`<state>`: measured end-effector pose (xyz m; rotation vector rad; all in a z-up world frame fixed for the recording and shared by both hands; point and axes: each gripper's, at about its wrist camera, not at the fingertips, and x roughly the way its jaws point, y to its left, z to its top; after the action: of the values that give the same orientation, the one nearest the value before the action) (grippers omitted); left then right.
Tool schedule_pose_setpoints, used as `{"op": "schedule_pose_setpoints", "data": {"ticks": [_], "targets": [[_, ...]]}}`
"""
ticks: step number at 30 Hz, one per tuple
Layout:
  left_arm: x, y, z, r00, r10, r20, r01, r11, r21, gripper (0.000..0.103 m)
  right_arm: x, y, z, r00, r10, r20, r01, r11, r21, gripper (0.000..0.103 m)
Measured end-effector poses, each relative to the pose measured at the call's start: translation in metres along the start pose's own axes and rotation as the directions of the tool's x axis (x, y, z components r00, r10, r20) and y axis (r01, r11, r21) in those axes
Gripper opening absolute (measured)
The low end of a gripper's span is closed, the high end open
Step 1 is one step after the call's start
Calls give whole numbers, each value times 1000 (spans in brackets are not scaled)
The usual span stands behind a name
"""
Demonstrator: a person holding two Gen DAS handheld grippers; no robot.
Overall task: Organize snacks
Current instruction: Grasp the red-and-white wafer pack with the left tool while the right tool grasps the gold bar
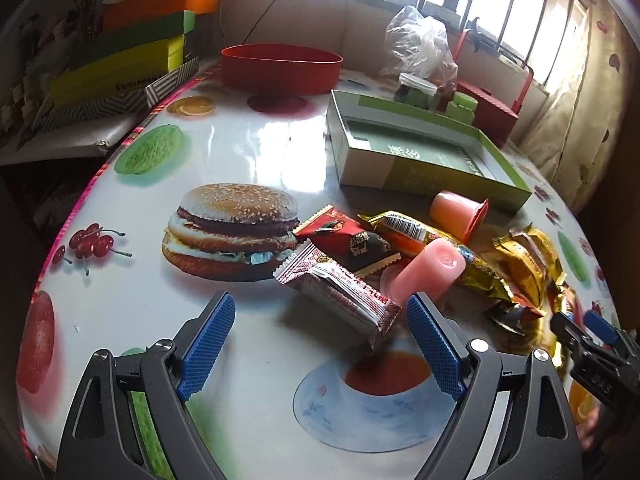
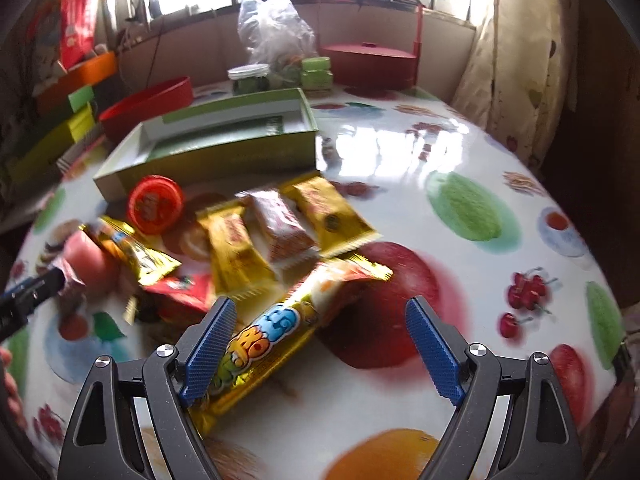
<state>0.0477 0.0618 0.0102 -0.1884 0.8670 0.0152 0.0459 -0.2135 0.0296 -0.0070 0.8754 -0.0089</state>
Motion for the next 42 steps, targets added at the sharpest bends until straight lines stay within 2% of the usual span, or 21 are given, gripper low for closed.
{"op": "schedule_pose_setpoints", "data": {"ticks": [2,6,13,17,19,23,29,32,36,40,42], "targets": [[0,0,-4,1000,-7,-11,7,1000,8,88,-4,-6,-4,1000,-18,0,18,1000,-22,87],[-1,2,-11,999,43,-13,-42,997,66,88,-12,-19,-9,997,-74,13,75,995,-66,87],[-7,19,-12,997,70,-17,-69,996,49,88,-11,-44,-14,992,-130,-3,129,990,-59,87],[-11,20,-11,999,33,-11,-33,999,6,88,-10,-44,-17,997,-80,4,81,995,-61,86],[-10,16,-7,1000,5,-5,-5,1000,-17,88,-10,-41,-17,998,-66,15,67,995,-70,81],[-4,7,5,1000,11,6,-11,999,-47,88,-9,-36,-16,998,-52,19,54,996,-76,74],[8,0,9,995,100,-23,-100,995,-11,88,-7,-31,-13,999,-30,24,32,995,-92,67],[4,5,5,994,109,-18,-109,994,7,88,-5,-30,-10,999,-20,25,22,994,-103,66],[2,17,0,985,170,-30,-169,985,27,88,-2,-36,-7,1000,-8,20,10,995,-97,66],[3,23,-4,980,199,-28,-198,980,27,88,-4,-43,-9,1000,-7,18,9,996,-87,66],[5,23,-1,983,183,-22,-182,983,33,88,-5,-46,-11,1000,3,19,-2,997,-72,66]]}}
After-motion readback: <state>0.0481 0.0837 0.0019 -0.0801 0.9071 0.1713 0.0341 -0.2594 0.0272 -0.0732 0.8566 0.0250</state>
